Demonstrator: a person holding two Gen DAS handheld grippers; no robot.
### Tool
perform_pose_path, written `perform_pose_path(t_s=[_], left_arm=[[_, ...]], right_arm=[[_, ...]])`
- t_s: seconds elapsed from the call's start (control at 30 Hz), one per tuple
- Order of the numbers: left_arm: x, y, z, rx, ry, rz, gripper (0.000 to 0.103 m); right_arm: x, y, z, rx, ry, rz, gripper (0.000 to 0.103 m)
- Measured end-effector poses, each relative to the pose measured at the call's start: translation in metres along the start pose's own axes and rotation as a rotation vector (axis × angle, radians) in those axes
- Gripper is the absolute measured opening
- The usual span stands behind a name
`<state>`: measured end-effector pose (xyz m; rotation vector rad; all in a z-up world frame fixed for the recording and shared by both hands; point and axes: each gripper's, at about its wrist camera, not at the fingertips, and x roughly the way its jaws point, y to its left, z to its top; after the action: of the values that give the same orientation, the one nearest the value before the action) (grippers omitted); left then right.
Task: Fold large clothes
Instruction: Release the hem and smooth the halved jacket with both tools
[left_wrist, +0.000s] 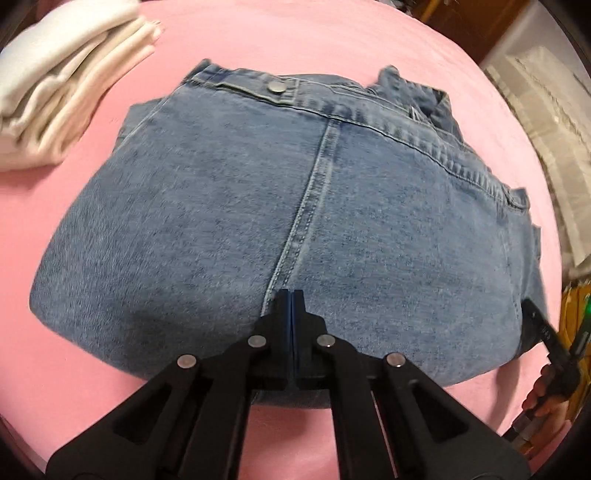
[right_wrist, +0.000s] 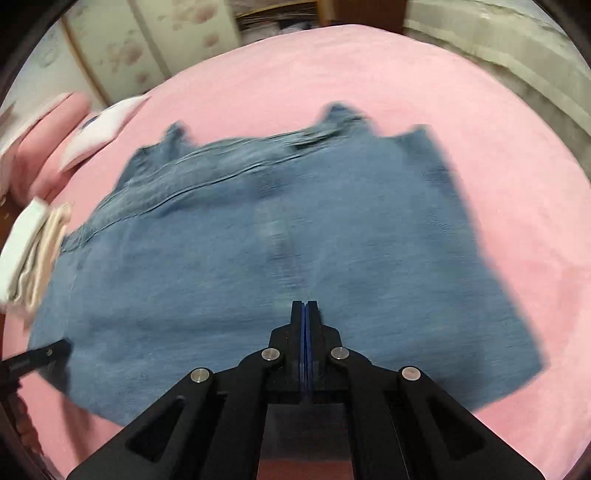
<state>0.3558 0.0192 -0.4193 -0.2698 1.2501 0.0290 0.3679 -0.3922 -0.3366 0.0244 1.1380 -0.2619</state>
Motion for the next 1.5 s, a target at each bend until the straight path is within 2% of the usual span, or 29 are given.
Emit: perform_pose_path(t_s=[0.07,0.17,0.23,0.3,0.33,0.37,0.43,0.53,0.63,0.7,0.8,0.93,1.0,1.07,1.17,1.2,1.23,1.27,1.3,1.4,1.5], left_arm=[[0.001,0.003,-0.003,-0.019,0.0,0.009,0.001],[-0.002,0.002,-0.007,-0.02,-0.004,0.049,0.001],[-0.006,0.012,-0.012,-0.043,-0.012,0.115,0.001],[-0.008,0.031,-0.017,-0.079,-0.005,0.186,0.001],[-0.01,0.038,-0.018,-0.082,0.001,0.175,0.001],[-0.014,0.042,-0.017,-0.072,0.004,0.163,0.001],[-0.018,0.042,-0.014,-0.029,0.022,0.185,0.001],[-0.028,0.033,-0.009,0.02,0.04,0.178,0.001],[-0.036,0.019,-0.005,0.039,0.027,0.106,0.001],[-0.03,-0.003,0.002,0.074,0.021,0.082,0.001],[-0.019,-0.025,0.006,0.089,0.02,0.022,0.001],[0.009,-0.047,0.014,0.152,0.042,-0.036,0.001],[0.023,-0.054,0.017,0.176,0.045,-0.071,0.001],[0.037,-0.057,0.019,0.185,0.033,-0.051,0.001],[0.046,-0.048,0.025,0.159,0.001,-0.011,0.001],[0.045,-0.04,0.028,0.136,-0.011,-0.028,0.001],[0.041,-0.031,0.032,0.113,-0.03,-0.05,0.001],[0.037,-0.022,0.034,0.107,-0.057,-0.025,0.001],[0.035,-0.015,0.037,0.115,-0.075,0.009,0.001],[0.041,0.015,0.045,0.125,-0.082,0.093,0.001],[0.048,0.056,0.058,0.104,-0.113,0.104,0.001]], right_arm=[[0.002,-0.03,-0.004,0.042,0.003,-0.057,0.0],[0.005,-0.069,-0.009,0.103,0.009,-0.058,0.0],[0.0,-0.082,-0.012,0.068,0.009,-0.155,0.0],[0.003,-0.094,-0.012,0.08,0.047,-0.288,0.0],[0.005,-0.111,-0.015,0.156,0.083,-0.278,0.0],[0.005,-0.122,-0.016,0.225,0.102,-0.227,0.0],[-0.008,-0.14,-0.018,0.331,0.098,-0.156,0.0],[-0.029,-0.143,-0.018,0.37,0.094,-0.134,0.0],[-0.047,-0.119,-0.018,0.364,0.104,-0.065,0.0],[-0.056,-0.095,-0.016,0.352,0.111,0.021,0.0],[-0.059,-0.037,-0.011,0.289,0.132,0.172,0.0],[-0.059,0.056,-0.011,0.083,0.127,0.354,0.0],[-0.055,0.097,-0.013,-0.019,0.127,0.404,0.0],[-0.045,0.135,-0.014,-0.099,0.107,0.43,0.0],[-0.035,0.151,-0.021,-0.132,0.056,0.346,0.0],[-0.025,0.149,-0.019,-0.126,0.061,0.298,0.0],[-0.018,0.146,-0.02,-0.104,0.064,0.289,0.0],[-0.007,0.144,-0.013,-0.076,0.063,0.29,0.0],[-0.006,0.134,-0.011,-0.051,0.056,0.267,0.0],[0.002,0.098,-0.006,-0.055,0.032,0.119,0.0],[0.009,0.057,0.0,-0.084,0.019,-0.038,0.0]])
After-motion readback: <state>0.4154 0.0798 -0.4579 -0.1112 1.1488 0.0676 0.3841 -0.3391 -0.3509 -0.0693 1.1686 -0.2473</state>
